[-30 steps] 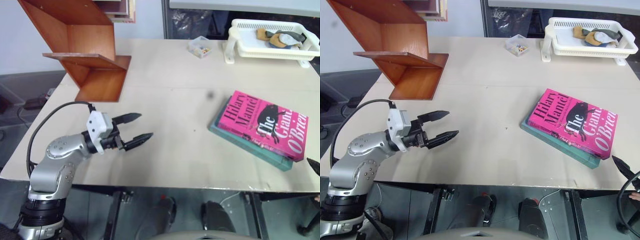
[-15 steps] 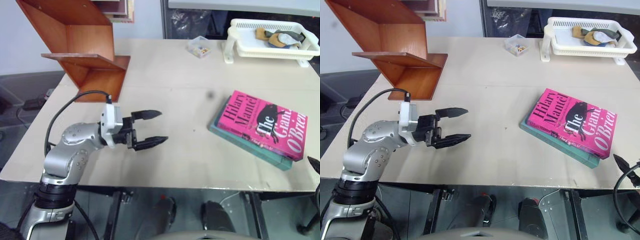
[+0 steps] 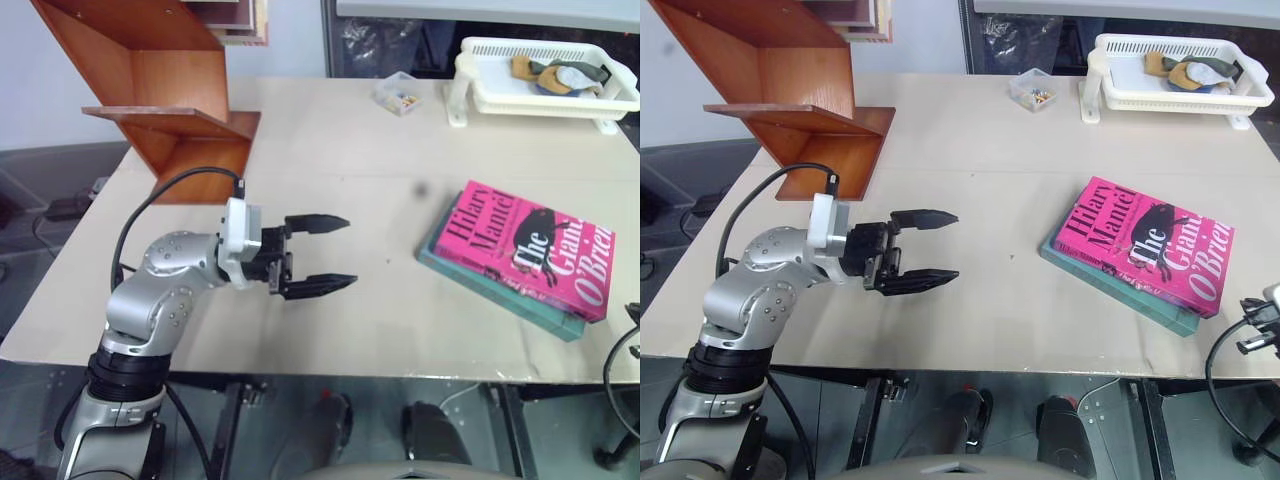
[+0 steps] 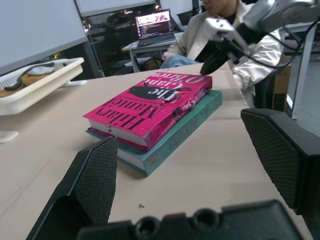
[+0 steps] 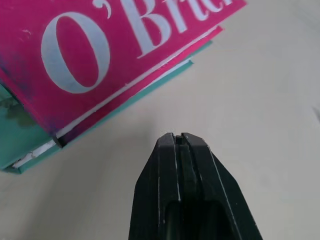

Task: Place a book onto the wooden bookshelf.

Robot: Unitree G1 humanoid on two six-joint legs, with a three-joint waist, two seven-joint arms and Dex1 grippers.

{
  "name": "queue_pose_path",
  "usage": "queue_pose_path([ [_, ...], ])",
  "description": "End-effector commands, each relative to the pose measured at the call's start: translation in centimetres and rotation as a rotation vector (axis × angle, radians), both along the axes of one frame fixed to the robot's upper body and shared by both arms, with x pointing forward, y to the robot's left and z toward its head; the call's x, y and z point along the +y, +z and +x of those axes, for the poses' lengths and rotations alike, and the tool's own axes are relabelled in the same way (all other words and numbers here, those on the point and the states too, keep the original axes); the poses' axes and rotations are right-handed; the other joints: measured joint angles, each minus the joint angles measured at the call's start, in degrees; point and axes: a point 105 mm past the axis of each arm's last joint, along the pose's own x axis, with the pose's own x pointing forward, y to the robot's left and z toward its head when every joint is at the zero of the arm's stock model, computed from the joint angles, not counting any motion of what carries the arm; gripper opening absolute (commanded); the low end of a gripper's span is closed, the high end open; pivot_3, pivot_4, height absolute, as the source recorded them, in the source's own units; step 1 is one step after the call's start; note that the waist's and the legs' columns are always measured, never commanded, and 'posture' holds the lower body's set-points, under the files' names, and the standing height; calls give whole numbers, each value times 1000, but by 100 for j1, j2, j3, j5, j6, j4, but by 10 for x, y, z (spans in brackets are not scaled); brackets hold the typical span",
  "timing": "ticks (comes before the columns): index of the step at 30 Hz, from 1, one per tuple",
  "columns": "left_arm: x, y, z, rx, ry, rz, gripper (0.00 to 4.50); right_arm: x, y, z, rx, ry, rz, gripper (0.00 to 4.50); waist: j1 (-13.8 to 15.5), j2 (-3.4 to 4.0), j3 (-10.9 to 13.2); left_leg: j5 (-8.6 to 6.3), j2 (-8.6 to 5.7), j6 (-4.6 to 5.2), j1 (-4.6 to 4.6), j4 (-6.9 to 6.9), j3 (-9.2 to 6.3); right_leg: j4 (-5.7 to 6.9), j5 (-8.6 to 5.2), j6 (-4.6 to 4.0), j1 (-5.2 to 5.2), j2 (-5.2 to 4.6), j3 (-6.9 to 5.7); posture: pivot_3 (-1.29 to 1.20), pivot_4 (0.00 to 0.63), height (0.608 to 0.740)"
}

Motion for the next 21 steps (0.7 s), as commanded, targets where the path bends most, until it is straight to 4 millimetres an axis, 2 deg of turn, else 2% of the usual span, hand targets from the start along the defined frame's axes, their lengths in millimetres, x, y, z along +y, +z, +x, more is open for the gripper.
queue_pose_path([
  [1,-5,12,-10,-31,-66,-22,4500,-2,7,3,-17,-3,-31,52,1,0,0,2,0,-3,0,0,0,0,0,0,0,0,0,0,150,740],
  [11,-5,12,-17,-22,-131,12,4500,6,6,10,-23,36,-20,52,-5,0,0,-1,0,1,0,0,0,0,0,0,0,3,1,0,150,740],
  [17,-6,10,-18,-10,-120,12,4500,39,2,25,-46,130,41,52,-6,0,0,0,1,1,0,0,0,0,0,0,0,2,1,0,150,740],
  [21,-4,11,-16,-10,-103,11,4500,58,2,27,-43,183,74,52,-4,0,0,4,1,-6,0,0,0,0,0,0,-1,2,1,0,150,740],
])
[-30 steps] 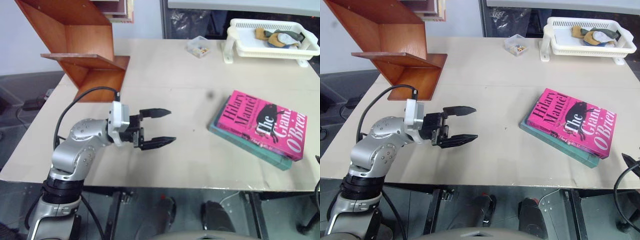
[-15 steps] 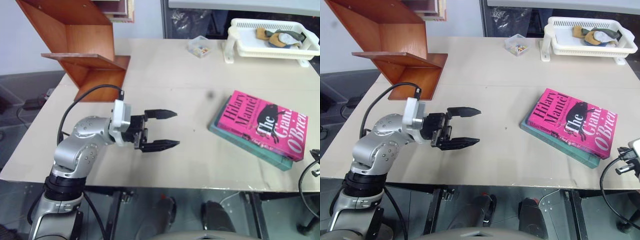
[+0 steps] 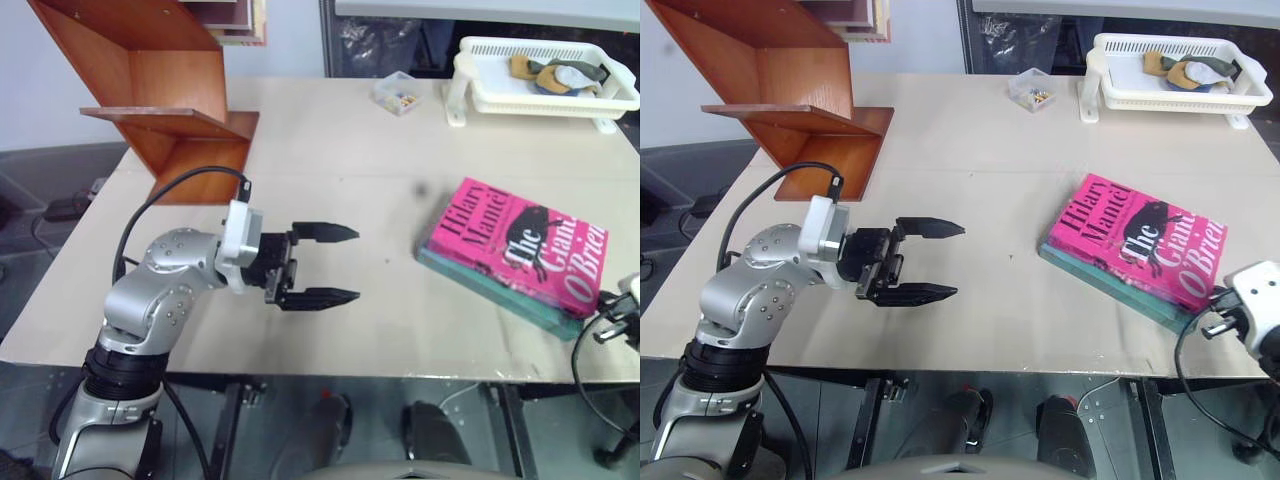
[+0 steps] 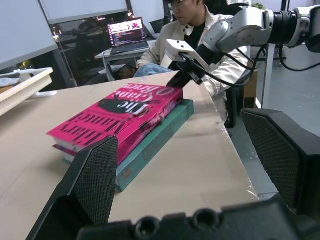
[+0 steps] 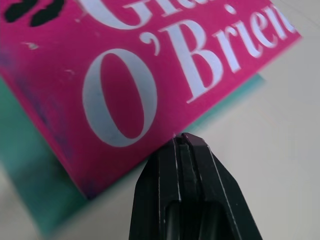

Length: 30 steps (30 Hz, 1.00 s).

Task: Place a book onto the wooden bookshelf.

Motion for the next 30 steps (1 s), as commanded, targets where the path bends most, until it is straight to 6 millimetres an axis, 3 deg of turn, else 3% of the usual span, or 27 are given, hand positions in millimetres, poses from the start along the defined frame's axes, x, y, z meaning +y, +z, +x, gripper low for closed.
queue_pose_path([
  [1,0,7,-4,-27,-1,-2,4500,16,8,1,-24,42,10,52,3,0,0,0,0,0,0,0,0,0,0,0,0,0,0,0,150,740],
  [11,4,1,0,-5,56,9,4500,75,6,12,-35,190,106,52,-1,-2,1,0,1,1,1,0,-1,0,0,0,-1,0,0,0,150,740],
  [20,3,-7,21,-14,253,38,4500,97,3,24,-53,229,134,52,1,-4,2,0,-1,0,0,1,-1,0,1,0,-2,1,-1,0,150,740],
  [24,3,-18,34,131,371,60,4500,98,0,12,-16,249,152,52,3,-4,1,0,-2,0,1,1,-3,1,1,0,-2,5,-2,0,150,740],
  [30,-11,-30,67,466,452,-6,4500,109,22,-28,-67,282,216,2746,87,-9,0,0,-11,0,-4,8,-25,9,2,2,-1,13,-23,0,150,740],
])
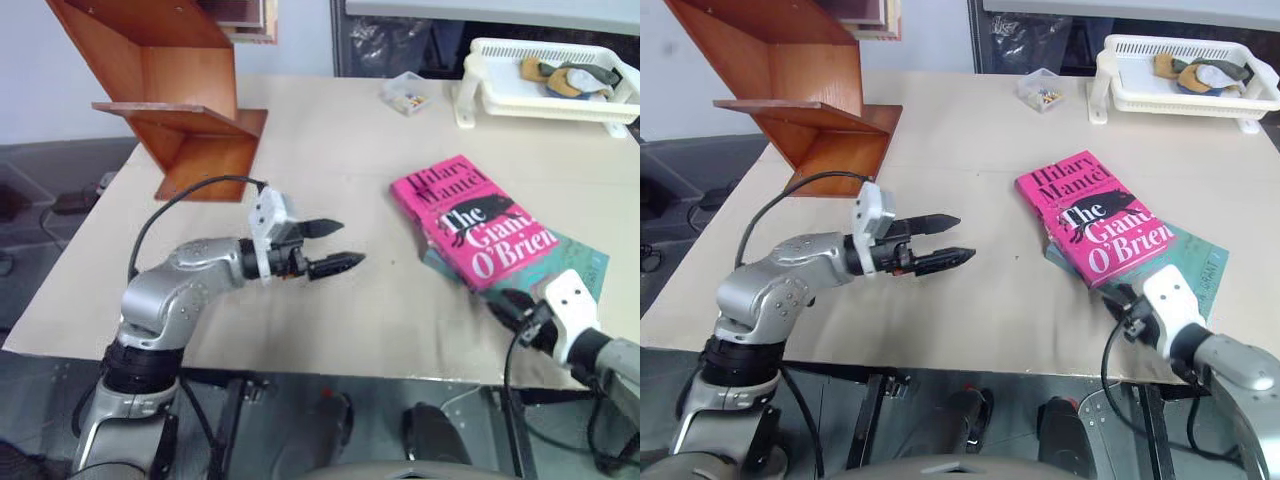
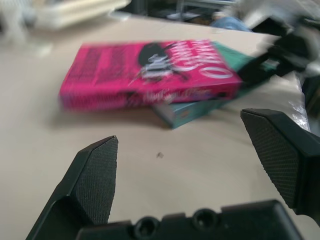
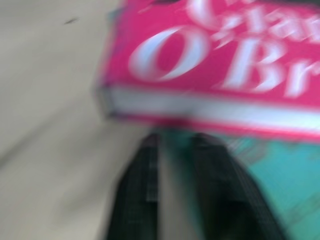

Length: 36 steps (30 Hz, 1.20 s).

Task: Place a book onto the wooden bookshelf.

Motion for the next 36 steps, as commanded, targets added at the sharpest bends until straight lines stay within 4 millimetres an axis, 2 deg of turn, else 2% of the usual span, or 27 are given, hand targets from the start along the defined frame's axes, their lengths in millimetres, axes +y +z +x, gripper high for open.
queue_pose_path([
  [1,-14,3,21,153,53,-111,4500,20,35,-23,-120,48,61,3472,-97,-11,-1,0,-1,0,0,4,0,2,1,2,1,0,0,0,150,740],
  [3,-30,-1,38,278,81,-172,4500,33,49,-28,-205,63,93,4009,-61,-12,-3,0,-1,0,2,5,7,4,3,5,1,-1,7,0,150,740],
  [5,-49,-4,50,379,89,-207,4500,40,58,-24,-295,37,110,4390,-51,-20,-5,0,-1,0,1,17,-1,9,3,6,4,-1,-2,0,150,740],
  [8,-66,-10,64,486,124,-227,4500,44,62,-19,-362,-25,125,4390,-80,-30,-4,0,-6,0,-2,26,1,10,4,10,5,-4,0,0,150,740],
  [14,-99,-26,73,664,155,-269,4500,52,64,-17,-431,-80,112,4390,-78,-32,-3,2,-9,-2,-5,24,9,20,4,10,-7,-2,15,0,150,740],
  [24,-141,-39,73,890,176,-387,4500,54,72,-13,-480,-143,112,4390,-72,-38,0,2,-20,-2,-6,36,7,28,4,14,-1,-7,12,0,150,740],
  [31,-152,-43,79,994,234,-497,4500,52,73,-13,-465,-157,104,4390,-77,-39,-1,2,-21,-2,-4,53,9,42,4,15,1,-6,13,0,150,740],
  [36,-161,-44,75,1039,221,-519,4500,50,74,-15,-455,-162,99,4390,-76,-41,-2,1,-23,-1,-2,68,8,52,4,17,4,-6,12,0,150,740],
])
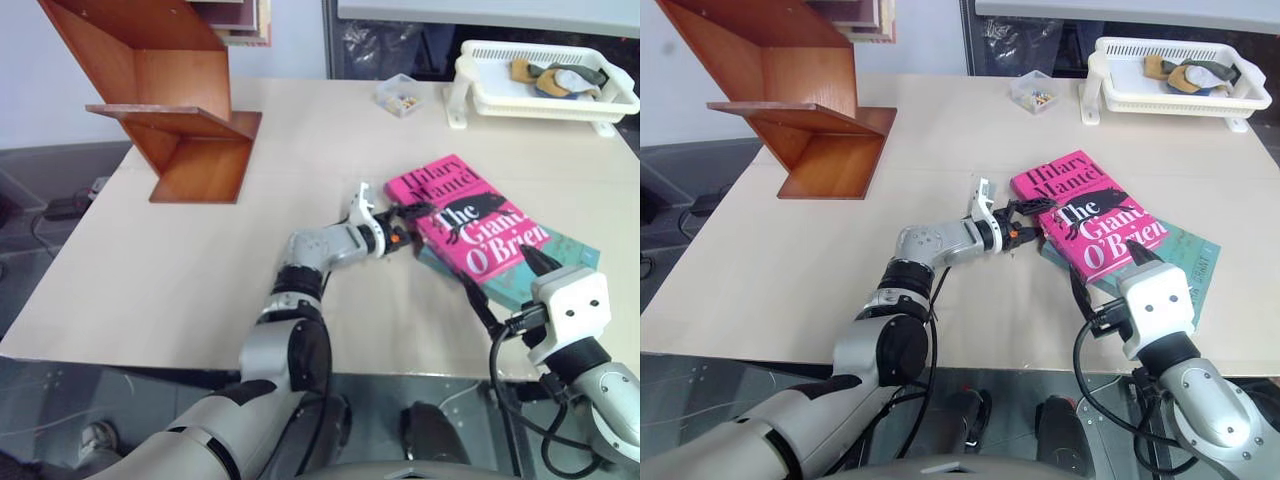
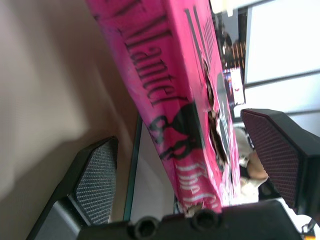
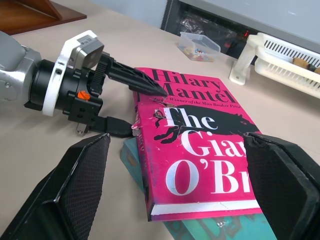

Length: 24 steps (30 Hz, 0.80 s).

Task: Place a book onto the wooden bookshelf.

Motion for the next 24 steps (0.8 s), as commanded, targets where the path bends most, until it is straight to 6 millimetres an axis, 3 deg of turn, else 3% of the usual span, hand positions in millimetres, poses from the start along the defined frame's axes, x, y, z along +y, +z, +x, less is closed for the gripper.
queue_pose_path([
  [1,-36,6,-13,29,-61,-52,4500,4,11,-4,-34,15,32,4390,3,0,0,0,-1,0,0,1,0,1,0,0,0,0,0,0,150,740],
  [3,-40,5,-14,41,-65,-60,4500,3,12,-4,-33,11,29,4390,8,-2,-1,0,-2,0,0,3,0,3,0,1,1,0,0,0,150,740],
  [9,-45,3,-17,61,-81,-76,1875,0,14,-5,-29,0,19,4500,9,-4,0,0,-4,0,-5,7,-1,7,0,1,1,-1,0,0,150,740],
  [14,-34,2,-13,59,-68,-73,1875,-1,14,-5,-22,-3,16,4500,8,-5,1,0,-5,0,-5,8,-2,7,0,1,1,-1,0,0,150,740],
  [21,1,28,1,-37,-34,-96,1875,2,13,-2,-15,3,17,4500,1,-9,3,0,-5,1,-8,10,-2,10,0,1,-1,-1,0,0,150,740],
  [24,6,30,1,-43,-45,-89,1875,3,12,0,-9,0,19,4500,1,-11,5,0,-4,0,-8,10,-2,11,0,1,-2,0,0,0,150,740],
])
